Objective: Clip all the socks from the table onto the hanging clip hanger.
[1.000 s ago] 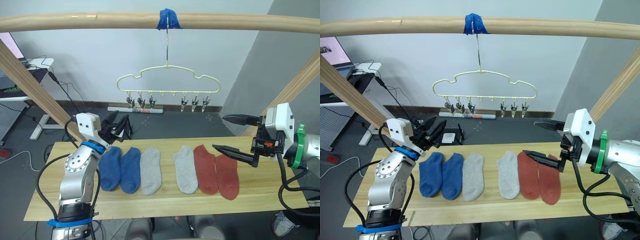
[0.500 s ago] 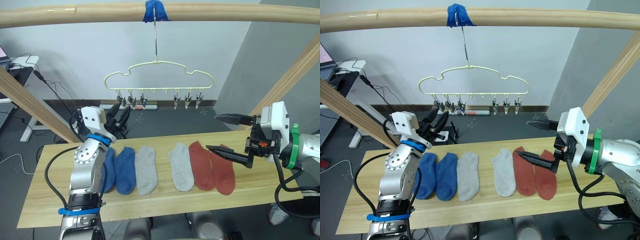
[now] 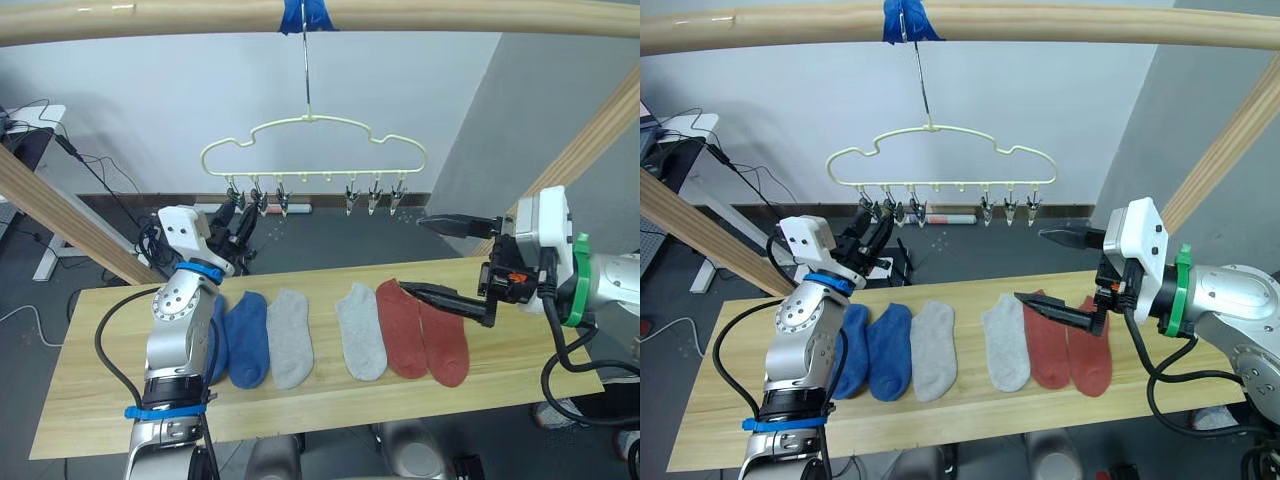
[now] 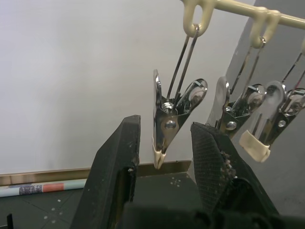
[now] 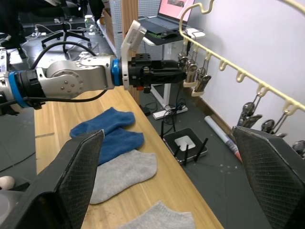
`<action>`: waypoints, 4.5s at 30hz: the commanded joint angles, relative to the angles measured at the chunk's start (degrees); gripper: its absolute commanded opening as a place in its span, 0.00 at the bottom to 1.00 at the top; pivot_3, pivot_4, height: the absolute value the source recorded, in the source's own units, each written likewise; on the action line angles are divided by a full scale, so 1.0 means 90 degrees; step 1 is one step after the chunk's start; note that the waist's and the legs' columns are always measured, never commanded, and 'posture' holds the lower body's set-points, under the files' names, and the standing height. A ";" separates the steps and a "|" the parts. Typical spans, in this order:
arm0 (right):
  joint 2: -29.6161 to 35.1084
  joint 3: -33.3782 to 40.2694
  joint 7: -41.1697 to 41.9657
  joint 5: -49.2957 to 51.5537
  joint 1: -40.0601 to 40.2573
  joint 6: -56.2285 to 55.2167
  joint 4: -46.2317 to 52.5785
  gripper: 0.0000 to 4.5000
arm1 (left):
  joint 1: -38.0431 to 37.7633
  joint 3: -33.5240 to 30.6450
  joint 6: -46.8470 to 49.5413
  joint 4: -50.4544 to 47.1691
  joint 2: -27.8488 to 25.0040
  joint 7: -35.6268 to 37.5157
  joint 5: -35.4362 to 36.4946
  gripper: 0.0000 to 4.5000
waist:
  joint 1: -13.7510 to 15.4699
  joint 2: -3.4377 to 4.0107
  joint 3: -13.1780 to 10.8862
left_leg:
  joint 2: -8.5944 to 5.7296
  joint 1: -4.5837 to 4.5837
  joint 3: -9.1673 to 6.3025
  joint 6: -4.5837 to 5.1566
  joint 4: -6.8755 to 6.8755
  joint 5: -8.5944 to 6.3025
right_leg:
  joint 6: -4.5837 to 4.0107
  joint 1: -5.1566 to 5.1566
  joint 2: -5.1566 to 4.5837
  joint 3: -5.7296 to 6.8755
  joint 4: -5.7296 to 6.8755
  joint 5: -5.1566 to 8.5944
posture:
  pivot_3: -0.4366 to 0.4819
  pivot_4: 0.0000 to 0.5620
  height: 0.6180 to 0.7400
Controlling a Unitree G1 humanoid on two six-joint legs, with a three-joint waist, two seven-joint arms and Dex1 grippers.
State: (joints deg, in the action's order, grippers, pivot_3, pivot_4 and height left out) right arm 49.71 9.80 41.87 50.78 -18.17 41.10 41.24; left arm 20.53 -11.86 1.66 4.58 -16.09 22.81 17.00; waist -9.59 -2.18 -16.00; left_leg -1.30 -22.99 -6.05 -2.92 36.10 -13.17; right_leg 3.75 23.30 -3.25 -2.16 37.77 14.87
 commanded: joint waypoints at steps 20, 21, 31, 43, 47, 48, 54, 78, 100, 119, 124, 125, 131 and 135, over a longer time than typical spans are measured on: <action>-0.0059 -0.0086 -0.0027 0.0087 -0.0338 0.0024 0.0084 1.00 | 0.0120 -0.0157 0.0290 -0.0806 0.0001 -0.0300 0.0321 0.40 | -0.0005 -0.0002 -0.0004 | 0.0001 0.0003 0.0010 0.0001 -0.0001 0.0000 | 0.0013 0.0000 0.0005 -0.0009 -0.0007 0.0007 | 0.09 0.51 1.00; -0.0059 -0.0090 -0.0021 0.0086 -0.0342 0.0023 0.0080 1.00 | 0.0118 -0.0157 0.0300 -0.0810 -0.0003 -0.0302 0.0311 0.40 | -0.0004 -0.0002 -0.0003 | 0.0001 0.0003 0.0010 0.0001 -0.0001 0.0000 | 0.0013 0.0000 0.0005 -0.0009 -0.0006 0.0007 | 0.09 0.51 1.00; -0.0077 -0.0123 -0.0017 0.0063 -0.0363 0.0014 0.0051 1.00 | 0.0110 -0.0161 0.0319 -0.0817 -0.0021 -0.0282 0.0294 0.32 | -0.0002 -0.0002 -0.0004 | 0.0001 0.0003 0.0009 0.0001 -0.0001 -0.0001 | 0.0014 0.0000 0.0005 -0.0008 -0.0008 0.0008 | 0.09 0.51 1.00; -0.0067 -0.0169 0.0040 -0.0045 -0.0199 -0.0039 0.0112 1.00 | 0.0039 -0.0172 0.0333 -0.0983 -0.0133 -0.0202 0.0285 0.05 | 0.0003 -0.0002 -0.0004 | 0.0001 0.0003 0.0009 0.0001 -0.0002 -0.0001 | 0.0014 0.0000 0.0005 -0.0009 -0.0008 0.0008 | 0.10 0.51 1.00; -0.0055 -0.0207 -0.0016 -0.0116 0.0031 0.0007 0.0136 1.00 | -0.0002 -0.0140 0.0394 -0.1079 -0.0192 -0.0149 0.0308 0.05 | 0.0006 -0.0003 -0.0004 | 0.0001 0.0003 0.0009 0.0001 -0.0002 -0.0001 | 0.0014 0.0000 0.0005 -0.0009 -0.0008 0.0008 | 0.10 0.51 1.00; -0.0058 -0.0289 -0.0244 -0.0314 0.0225 0.0117 0.0106 1.00 | -0.0014 -0.0124 0.0409 -0.1117 -0.0215 -0.0130 0.0302 0.05 | 0.0006 -0.0003 -0.0004 | 0.0001 0.0002 0.0010 0.0000 -0.0002 -0.0001 | 0.0014 0.0000 0.0005 -0.0009 -0.0009 0.0008 | 0.10 0.51 1.00; -0.0846 -0.0981 -0.1759 -0.2491 0.1799 -0.0606 -0.0175 1.00 | -0.0170 -0.0021 0.0667 -0.1488 -0.0451 0.0096 0.0349 0.05 | 0.0035 -0.0006 -0.0015 | 0.0003 0.0001 0.0012 0.0000 -0.0009 -0.0001 | 0.0014 0.0007 0.0006 -0.0015 -0.0010 0.0009 | 0.13 0.54 1.00; -0.3693 -0.1142 -0.3906 -0.5183 0.2181 -0.2269 -0.4327 1.00 | -0.0319 0.0012 0.1209 -0.1847 -0.0743 0.0747 0.0754 0.05 | 0.0025 0.0020 -0.0162 | 0.0013 0.0007 0.0040 -0.0001 -0.0010 -0.0001 | 0.0031 0.0017 0.0011 -0.0042 -0.0008 -0.0001 | 0.17 0.58 1.00; -0.4001 -0.0930 -0.3702 -0.5174 0.2306 -0.1612 -0.4660 0.00 | -0.0343 -0.0346 0.1735 -0.2013 -0.1252 0.1088 0.1388 0.05 | 0.0114 0.0018 -0.0161 | 0.0026 0.0011 0.0037 -0.0001 -0.0007 0.0000 | 0.0033 0.0014 0.0013 -0.0040 -0.0008 -0.0006 | 0.20 0.58 1.00; -0.1090 -0.2591 0.0782 -0.5302 0.0182 -0.3957 -0.2762 0.00 | -0.0006 -0.0389 0.2804 -0.2131 -0.1550 0.1445 0.2337 0.05 | 0.0057 0.0000 -0.0321 | 0.0012 0.0000 0.0050 -0.0002 -0.0010 -0.0001 | 0.0039 0.0024 0.0012 -0.0045 -0.0017 -0.0007 | 0.17 0.60 1.00; -0.1851 -0.3260 0.0838 -0.5617 -0.0839 -0.3907 -0.3211 0.00 | 0.0073 -0.0449 0.3182 -0.2237 -0.1516 0.1318 0.2638 0.05 | 0.0066 -0.0005 -0.0326 | 0.0017 -0.0002 0.0042 -0.0002 -0.0009 -0.0001 | 0.0009 0.0027 0.0011 -0.0041 -0.0015 -0.0026 | 0.18 0.60 1.00; -0.2029 -0.3418 0.0808 -0.5731 -0.1000 -0.3883 -0.3290 0.00 | 0.0076 -0.0463 0.3276 -0.2287 -0.1509 0.1286 0.2715 0.05 | 0.0067 -0.0005 -0.0326 | 0.0018 -0.0002 0.0041 -0.0002 -0.0010 -0.0001 | 0.0007 0.0029 0.0011 -0.0040 -0.0014 -0.0026 | 0.18 0.60 1.00; -0.2552 -0.3712 0.0645 -0.6081 -0.1353 -0.3750 -0.3503 0.00 | 0.0064 -0.0533 0.3583 -0.2467 -0.1433 0.1059 0.2983 0.05 | 0.0136 -0.0005 -0.0327 | 0.0052 -0.0008 0.0041 -0.0007 -0.0009 -0.0004 | 0.0004 0.0035 0.0011 -0.0038 -0.0013 -0.0028 | 0.19 0.61 1.00; -0.2842 -0.3830 0.0594 -0.6271 -0.1570 -0.3628 -0.3574 0.00 | 0.0086 -0.0621 0.3861 -0.2583 -0.1298 0.0780 0.3316 0.05 | 0.0148 -0.0005 -0.0327 | 0.0058 -0.0010 0.0042 -0.0010 -0.0008 -0.0006 | 0.0002 0.0041 0.0012 -0.0037 -0.0012 -0.0030 | 0.19 0.61 1.00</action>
State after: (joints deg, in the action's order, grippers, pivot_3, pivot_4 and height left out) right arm 24.29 -24.45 47.41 -5.39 -31.74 8.37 8.15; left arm 20.71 -16.08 36.05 -15.51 -27.73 30.39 44.71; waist -8.26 -2.22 -18.94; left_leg -0.76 -23.08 -5.68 -3.01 36.03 -13.23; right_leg 3.77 23.67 -3.13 -2.48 37.68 14.60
